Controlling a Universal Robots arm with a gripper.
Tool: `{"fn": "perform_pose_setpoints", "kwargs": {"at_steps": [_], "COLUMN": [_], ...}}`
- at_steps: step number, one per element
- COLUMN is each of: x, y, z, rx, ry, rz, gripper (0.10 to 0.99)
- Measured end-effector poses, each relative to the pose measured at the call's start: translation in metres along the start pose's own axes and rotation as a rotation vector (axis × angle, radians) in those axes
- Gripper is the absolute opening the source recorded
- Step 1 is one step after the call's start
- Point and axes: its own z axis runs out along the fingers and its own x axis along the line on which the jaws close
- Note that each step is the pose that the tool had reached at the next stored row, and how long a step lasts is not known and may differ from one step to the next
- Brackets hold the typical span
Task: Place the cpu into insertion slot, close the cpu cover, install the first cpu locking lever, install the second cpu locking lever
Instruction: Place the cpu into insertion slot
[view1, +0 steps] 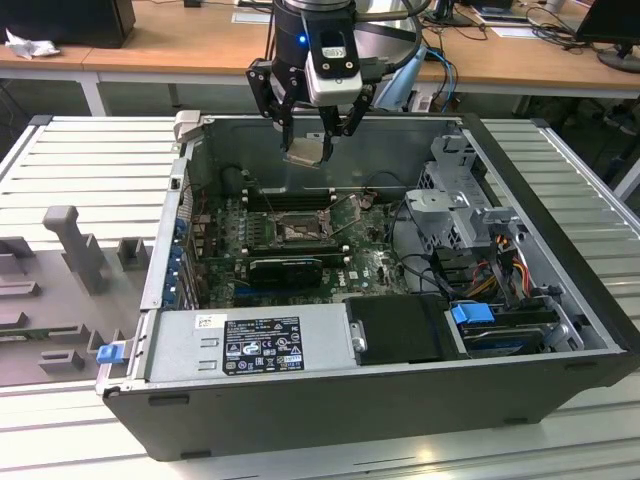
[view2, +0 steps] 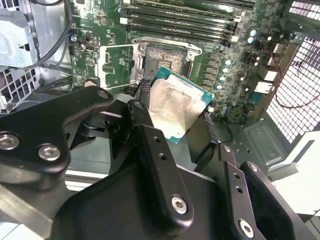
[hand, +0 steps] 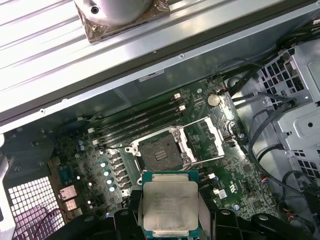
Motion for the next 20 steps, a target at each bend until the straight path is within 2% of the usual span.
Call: {"fn": "perform_pose_setpoints", "kwargs": {"at_steps": [20], "x": [0.0000], "y": [0.0000], "z": [0.0000], "rx": [-0.001], "ry": [-0.0040], "rz": [0.044], "gripper": [0.533]}}
